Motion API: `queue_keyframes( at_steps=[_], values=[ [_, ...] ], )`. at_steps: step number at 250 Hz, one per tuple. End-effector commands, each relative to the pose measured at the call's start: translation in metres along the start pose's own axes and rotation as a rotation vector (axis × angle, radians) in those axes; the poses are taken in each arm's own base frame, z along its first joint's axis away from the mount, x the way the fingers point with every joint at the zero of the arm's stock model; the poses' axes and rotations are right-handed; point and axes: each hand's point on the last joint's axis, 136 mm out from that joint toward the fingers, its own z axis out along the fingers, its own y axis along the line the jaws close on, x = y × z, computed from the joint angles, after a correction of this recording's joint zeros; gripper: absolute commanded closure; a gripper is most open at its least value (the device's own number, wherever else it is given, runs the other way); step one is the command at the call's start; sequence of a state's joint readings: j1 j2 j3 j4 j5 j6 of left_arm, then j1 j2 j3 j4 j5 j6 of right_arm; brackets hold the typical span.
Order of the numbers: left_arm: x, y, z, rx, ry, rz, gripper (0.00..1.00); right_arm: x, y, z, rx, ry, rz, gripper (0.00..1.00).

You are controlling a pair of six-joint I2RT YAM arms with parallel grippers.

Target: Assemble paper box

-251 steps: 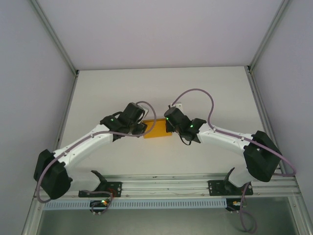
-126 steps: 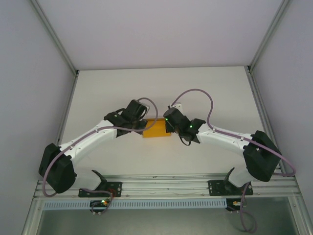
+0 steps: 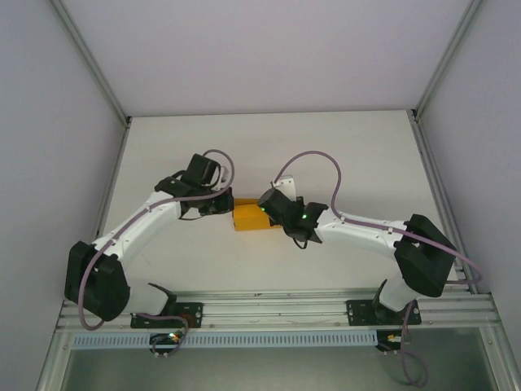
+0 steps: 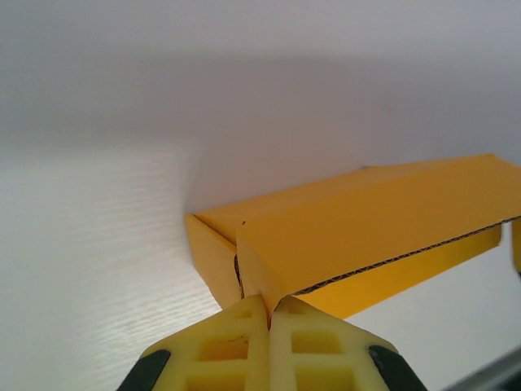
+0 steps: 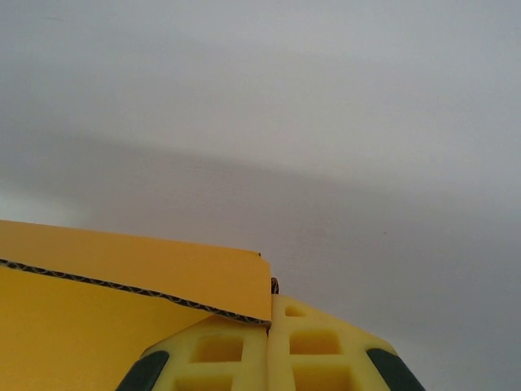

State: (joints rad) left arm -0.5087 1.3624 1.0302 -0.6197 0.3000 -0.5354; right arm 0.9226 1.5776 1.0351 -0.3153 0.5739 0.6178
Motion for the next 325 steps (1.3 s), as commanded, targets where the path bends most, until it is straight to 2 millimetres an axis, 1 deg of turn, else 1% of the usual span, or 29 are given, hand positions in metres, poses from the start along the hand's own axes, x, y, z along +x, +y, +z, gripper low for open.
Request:
queue_keyframes(
  at_steps=[1,46,72,95,118,143,168,184,207,226,236,242,246,249,257,275,296,308,325],
  values=[
    [0.008,-0.019,-0.001,0.163,0.082,-0.107,1.00,0.062,-0.032,0.009,0.137,0.195,-0.137,1.00],
    [0.010,-0.018,-0.001,0.180,0.127,-0.123,1.00,0.062,-0.032,0.009,0.135,0.193,-0.140,1.00],
    [0.019,0.004,0.004,0.050,0.142,-0.096,1.00,0.063,-0.031,0.009,0.131,0.191,-0.140,1.00],
    [0.028,0.020,0.015,-0.019,0.152,-0.083,1.00,0.062,-0.030,0.010,0.122,0.184,-0.132,1.00],
    [0.038,0.031,0.025,-0.089,0.154,-0.060,1.00,0.064,-0.027,0.010,0.107,0.181,-0.128,1.00],
    [0.042,0.041,0.028,-0.170,0.132,-0.016,1.00,0.061,-0.024,0.006,0.088,0.163,-0.136,1.00],
    [0.046,0.049,0.030,-0.214,0.127,-0.005,1.00,0.060,-0.019,0.001,0.042,0.140,-0.140,0.95],
    [0.050,0.052,0.031,-0.230,0.128,0.003,1.00,0.058,-0.015,-0.004,-0.008,0.116,-0.131,0.89],
    [0.055,0.054,0.031,-0.260,0.130,0.031,1.00,0.049,-0.006,-0.013,-0.090,0.073,-0.118,0.83],
    [0.060,0.055,0.033,-0.285,0.131,0.051,1.00,0.037,-0.001,-0.022,-0.143,0.034,-0.098,0.73],
    [0.062,0.056,0.033,-0.289,0.131,0.053,1.00,0.033,0.002,-0.026,-0.163,0.020,-0.101,0.66],
    [0.063,0.056,0.034,-0.288,0.132,0.052,1.00,0.030,0.003,-0.026,-0.168,0.013,-0.108,0.65],
    [0.063,0.056,0.034,-0.288,0.130,0.052,1.00,0.022,0.004,-0.034,-0.186,-0.012,-0.100,0.64],
    [0.063,0.057,0.035,-0.291,0.130,0.050,1.00,0.019,0.005,-0.036,-0.192,-0.020,-0.098,0.63],
    [0.062,0.058,0.035,-0.294,0.125,0.048,1.00,0.013,0.007,-0.040,-0.207,-0.036,-0.104,0.59],
    [0.060,0.056,0.035,-0.290,0.119,0.054,1.00,0.001,0.006,-0.049,-0.221,-0.060,-0.090,0.47],
    [0.058,0.052,0.034,-0.280,0.107,0.065,1.00,-0.009,0.003,-0.053,-0.244,-0.076,-0.061,0.28],
    [0.056,0.049,0.034,-0.271,0.099,0.071,1.00,-0.015,0.001,-0.053,-0.256,-0.082,-0.036,0.24],
    [0.056,0.049,0.034,-0.271,0.099,0.076,1.00,-0.022,-0.007,-0.049,-0.253,-0.085,0.010,0.20]
  ],
)
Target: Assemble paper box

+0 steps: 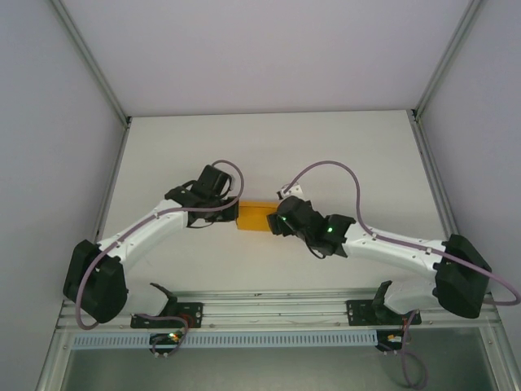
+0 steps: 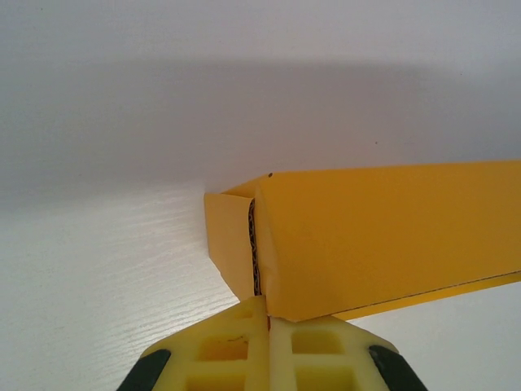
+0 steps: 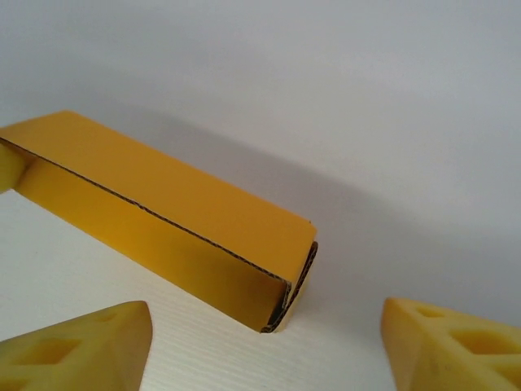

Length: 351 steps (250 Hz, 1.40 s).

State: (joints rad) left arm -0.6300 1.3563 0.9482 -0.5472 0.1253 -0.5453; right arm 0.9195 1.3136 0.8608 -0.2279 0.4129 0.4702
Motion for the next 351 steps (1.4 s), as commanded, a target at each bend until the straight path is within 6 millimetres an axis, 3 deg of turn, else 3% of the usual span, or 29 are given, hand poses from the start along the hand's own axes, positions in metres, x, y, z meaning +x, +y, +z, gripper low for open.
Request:
queue_keyframes(
  at_steps=[1,27,64,81,119,133,165,189,211,234,266,299,339,351],
  values=[
    [0.042,0.039,0.016,-0.156,0.144,-0.004,1.00,-0.024,-0.006,-0.004,-0.032,-0.043,0.071,0.20],
    [0.040,0.036,0.015,-0.145,0.138,0.005,1.00,-0.029,-0.017,0.006,-0.021,-0.039,0.127,0.20],
    [0.036,0.032,0.013,-0.133,0.124,0.026,1.00,-0.021,-0.023,0.026,-0.018,0.001,0.155,0.27],
    [0.033,0.029,0.011,-0.124,0.119,0.037,1.00,-0.013,-0.029,0.032,0.001,0.029,0.174,0.33],
    [0.028,0.019,0.005,-0.085,0.108,0.069,1.00,0.023,-0.034,0.051,0.037,0.139,0.183,0.44],
    [0.025,0.015,0.000,-0.073,0.101,0.086,0.84,0.033,-0.033,0.053,0.030,0.164,0.197,0.45],
    [0.019,-0.009,-0.020,0.020,0.067,0.122,0.60,0.047,-0.033,0.052,0.010,0.188,0.237,0.46],
    [0.013,-0.027,-0.035,0.102,0.034,0.117,0.49,0.052,-0.034,0.051,0.016,0.200,0.241,0.46],
    [0.004,-0.023,-0.047,0.070,-0.010,0.105,0.45,0.055,-0.037,0.052,0.032,0.207,0.233,0.46],
    [-0.008,-0.004,-0.050,-0.014,-0.046,0.047,0.25,0.058,-0.039,0.052,0.043,0.213,0.223,0.46],
    [-0.022,0.011,-0.031,0.050,-0.036,-0.084,0.27,0.061,-0.041,0.053,0.050,0.215,0.220,0.46],
    [-0.023,-0.001,-0.008,0.168,0.000,-0.077,0.27,0.065,-0.044,0.055,0.062,0.224,0.219,0.46],
    [-0.004,0.017,0.021,0.168,0.063,-0.152,0.51,0.074,-0.047,0.060,0.071,0.236,0.229,0.55],
    [0.004,0.022,0.027,0.176,0.072,-0.174,0.54,0.079,-0.048,0.061,0.062,0.239,0.244,0.57]
  ],
)
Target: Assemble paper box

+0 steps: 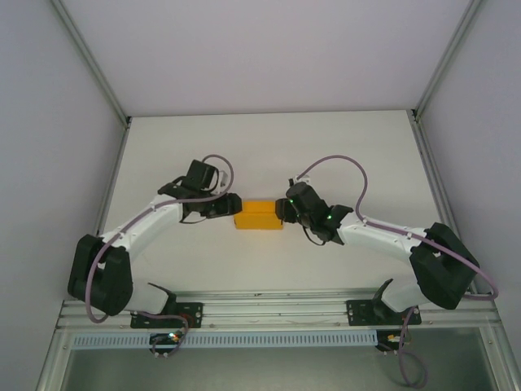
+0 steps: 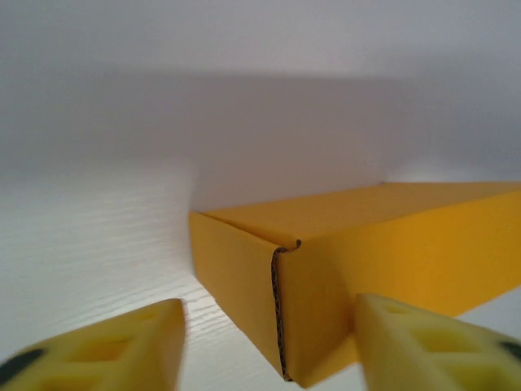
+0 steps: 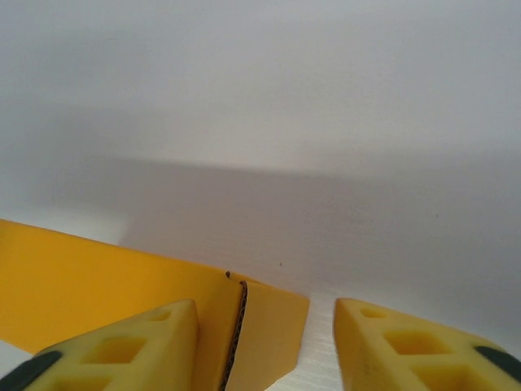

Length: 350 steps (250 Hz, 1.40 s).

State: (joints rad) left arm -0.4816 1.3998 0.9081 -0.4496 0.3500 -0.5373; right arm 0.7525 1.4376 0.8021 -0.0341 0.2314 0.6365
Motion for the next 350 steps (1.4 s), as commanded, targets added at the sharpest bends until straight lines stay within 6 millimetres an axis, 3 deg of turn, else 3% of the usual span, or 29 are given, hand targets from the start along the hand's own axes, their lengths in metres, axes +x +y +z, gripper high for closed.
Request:
queue_keyframes(
  at_steps=[1,25,74,115,146,162,181,202,217,226,247,254,279,309,328,350],
  values=[
    [0.014,0.016,0.016,0.026,0.030,-0.065,0.54,0.059,-0.042,0.013,0.123,0.170,-0.028,0.58],
    [0.031,0.022,0.028,0.074,0.052,-0.076,0.55,0.073,-0.041,0.019,0.046,0.188,0.018,0.68],
    [0.060,0.049,0.045,0.042,0.064,-0.106,0.80,0.093,-0.037,0.023,-0.077,0.179,0.121,0.89],
    [0.075,0.062,0.052,-0.011,0.052,-0.089,0.87,0.101,-0.046,0.019,-0.077,0.164,0.129,0.94],
    [0.071,0.056,0.048,-0.042,0.028,-0.043,0.79,0.086,-0.036,0.011,-0.099,0.146,0.065,0.83],
    [0.062,0.049,0.042,-0.051,0.011,-0.022,0.74,0.071,-0.026,0.007,-0.105,0.148,0.001,0.72],
    [0.046,0.040,0.031,-0.065,-0.018,0.007,0.50,0.039,-0.011,-0.006,-0.123,0.106,-0.065,0.57],
    [0.026,0.027,0.018,-0.071,-0.051,0.046,0.28,0.011,-0.005,-0.014,-0.111,0.077,-0.093,0.53],
    [0.011,0.015,0.007,-0.066,-0.086,0.083,0.14,-0.009,-0.001,-0.018,-0.121,0.062,-0.102,0.43],
    [0.001,0.008,-0.001,-0.064,-0.112,0.099,0.01,-0.018,0.004,-0.020,-0.139,0.057,-0.113,0.37],
    [-0.021,-0.009,-0.020,-0.055,-0.172,0.150,0.00,-0.034,0.022,-0.027,-0.225,0.046,-0.200,0.16],
    [-0.028,-0.014,-0.027,-0.055,-0.191,0.164,0.00,-0.038,0.029,-0.030,-0.254,0.047,-0.249,0.00],
    [-0.047,-0.021,-0.049,-0.074,-0.248,0.186,0.00,-0.033,0.054,-0.041,-0.392,0.090,-0.537,0.00],
    [-0.059,0.003,-0.068,-0.147,-0.316,0.129,0.00,-0.013,0.059,-0.039,-0.480,0.184,-0.874,0.00],
    [-0.055,0.039,-0.077,-0.237,-0.341,0.043,0.00,-0.005,0.053,-0.027,-0.475,0.249,-1.030,0.00],
    [-0.038,0.079,-0.083,-0.330,-0.343,-0.054,0.00,0.001,0.043,-0.009,-0.424,0.336,-1.149,0.00]
  ],
)
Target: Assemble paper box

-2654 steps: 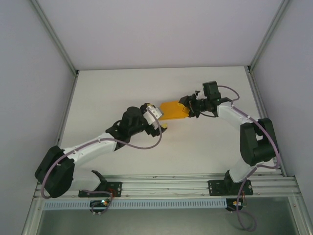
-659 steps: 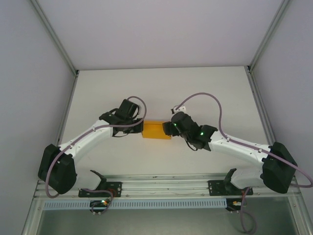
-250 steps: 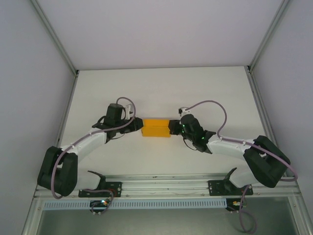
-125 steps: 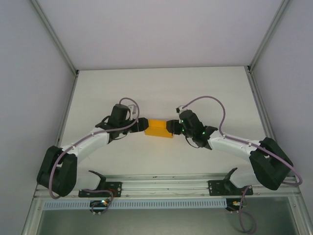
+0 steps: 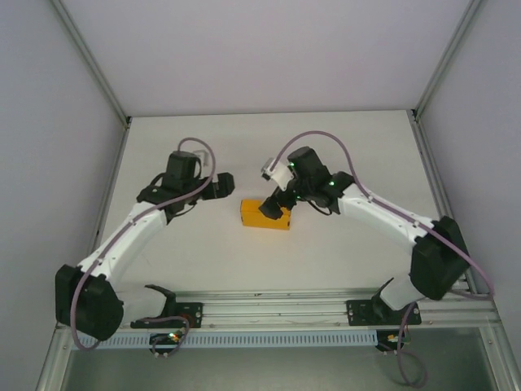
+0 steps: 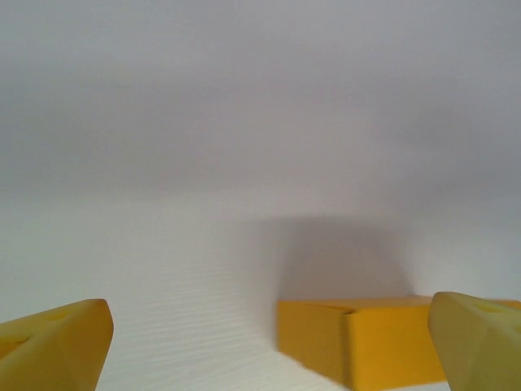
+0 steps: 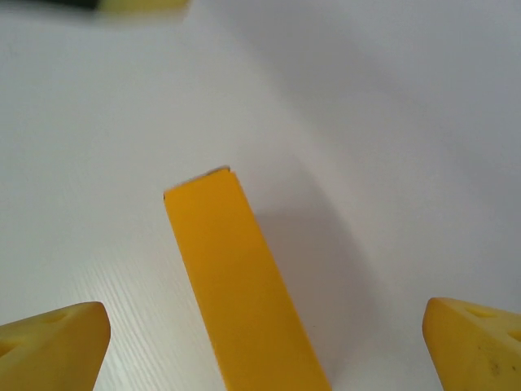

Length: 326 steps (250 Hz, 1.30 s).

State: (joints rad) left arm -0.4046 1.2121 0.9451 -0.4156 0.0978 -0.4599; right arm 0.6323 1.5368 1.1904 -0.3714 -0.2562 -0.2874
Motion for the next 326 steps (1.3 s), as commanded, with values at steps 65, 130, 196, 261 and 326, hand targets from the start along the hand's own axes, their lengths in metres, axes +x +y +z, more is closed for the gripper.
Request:
queue_keyframes(
  at_steps=[65,130,196,261,326],
  values=[
    [0.072,0.105,-0.026,-0.245,0.004,-0.235,0.00,0.078,0.002,0.057,-0.140,0.478,-0.420,0.01],
    [0.067,0.108,-0.034,-0.244,-0.040,-0.251,0.00,0.077,-0.010,0.092,0.007,0.581,-0.538,0.47],
    [0.058,0.107,-0.043,-0.253,-0.078,-0.248,0.00,0.010,-0.069,0.074,0.481,0.446,-0.653,0.60],
    [0.056,0.109,-0.046,-0.266,-0.098,-0.248,0.00,0.034,-0.082,0.100,0.615,0.408,-0.859,0.54],
    [0.046,0.107,-0.050,-0.266,-0.123,-0.240,0.00,0.067,-0.042,0.091,0.482,0.442,-0.885,0.07]
  ],
)
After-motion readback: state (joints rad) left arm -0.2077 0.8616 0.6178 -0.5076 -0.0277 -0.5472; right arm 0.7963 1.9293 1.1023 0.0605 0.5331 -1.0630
